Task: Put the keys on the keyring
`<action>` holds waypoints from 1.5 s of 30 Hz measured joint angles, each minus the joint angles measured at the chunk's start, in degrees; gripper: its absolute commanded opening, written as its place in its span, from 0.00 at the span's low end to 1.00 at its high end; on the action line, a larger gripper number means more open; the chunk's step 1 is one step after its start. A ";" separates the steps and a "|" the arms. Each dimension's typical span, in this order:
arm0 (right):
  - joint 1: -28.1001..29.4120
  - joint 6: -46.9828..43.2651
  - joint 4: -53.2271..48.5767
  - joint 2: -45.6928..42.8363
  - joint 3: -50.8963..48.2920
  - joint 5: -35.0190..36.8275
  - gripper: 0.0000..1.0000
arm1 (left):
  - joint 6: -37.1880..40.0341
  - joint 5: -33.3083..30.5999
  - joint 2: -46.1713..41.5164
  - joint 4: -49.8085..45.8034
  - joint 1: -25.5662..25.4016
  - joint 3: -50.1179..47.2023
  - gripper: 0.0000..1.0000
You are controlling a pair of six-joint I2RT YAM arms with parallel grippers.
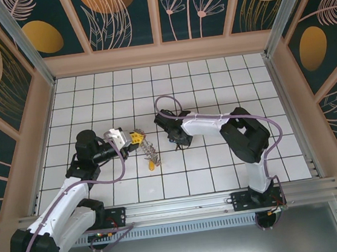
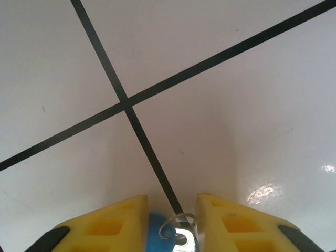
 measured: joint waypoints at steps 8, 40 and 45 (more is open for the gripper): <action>0.07 0.63 -0.96 0.00 -0.02 -0.11 0.19 | 0.00 0.00 0.00 0.00 0.00 0.00 0.00; 0.13 -11.08 7.19 -7.67 -7.91 -1.97 0.18 | 0.02 -0.04 -0.11 -0.04 0.00 0.00 0.00; -0.50 -11.65 8.00 -7.78 -7.89 -4.20 0.22 | 0.02 -0.04 -0.09 -0.04 0.00 0.00 0.00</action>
